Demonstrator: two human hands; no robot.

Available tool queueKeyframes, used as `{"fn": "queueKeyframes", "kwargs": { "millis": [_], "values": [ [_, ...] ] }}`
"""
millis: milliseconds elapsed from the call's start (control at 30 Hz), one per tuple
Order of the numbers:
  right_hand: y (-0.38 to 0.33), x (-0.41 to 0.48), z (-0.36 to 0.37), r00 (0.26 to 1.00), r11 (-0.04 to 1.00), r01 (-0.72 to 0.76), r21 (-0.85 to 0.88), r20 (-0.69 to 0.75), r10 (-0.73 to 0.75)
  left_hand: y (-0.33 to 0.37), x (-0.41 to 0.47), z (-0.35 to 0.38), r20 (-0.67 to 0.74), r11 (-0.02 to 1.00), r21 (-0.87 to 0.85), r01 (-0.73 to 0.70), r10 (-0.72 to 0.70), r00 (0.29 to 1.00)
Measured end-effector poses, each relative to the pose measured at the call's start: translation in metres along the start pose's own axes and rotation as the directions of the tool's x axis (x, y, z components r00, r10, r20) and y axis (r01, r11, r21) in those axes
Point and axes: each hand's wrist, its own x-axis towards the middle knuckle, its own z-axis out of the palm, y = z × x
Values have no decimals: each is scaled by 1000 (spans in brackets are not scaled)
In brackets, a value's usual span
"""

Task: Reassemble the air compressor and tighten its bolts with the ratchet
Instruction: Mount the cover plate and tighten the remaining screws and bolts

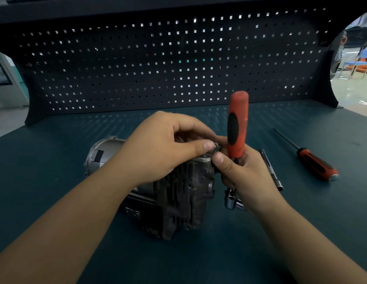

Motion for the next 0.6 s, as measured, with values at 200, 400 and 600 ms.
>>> {"fn": "queueKeyframes", "kwargs": {
  "millis": [200,400,600],
  "values": [
    [-5,-2,-1,1000,1000,-4,10,-19,4,0,2,-1,17,994,108,14,-16,1000],
    [-10,-1,6,995,992,-68,106,-64,75,-11,3,-7,14,985,170,-27,25,1000],
    [-13,-1,9,988,983,-122,137,-81,134,-22,18,-32,418,984,155,85,-144,897]
  ]
}}
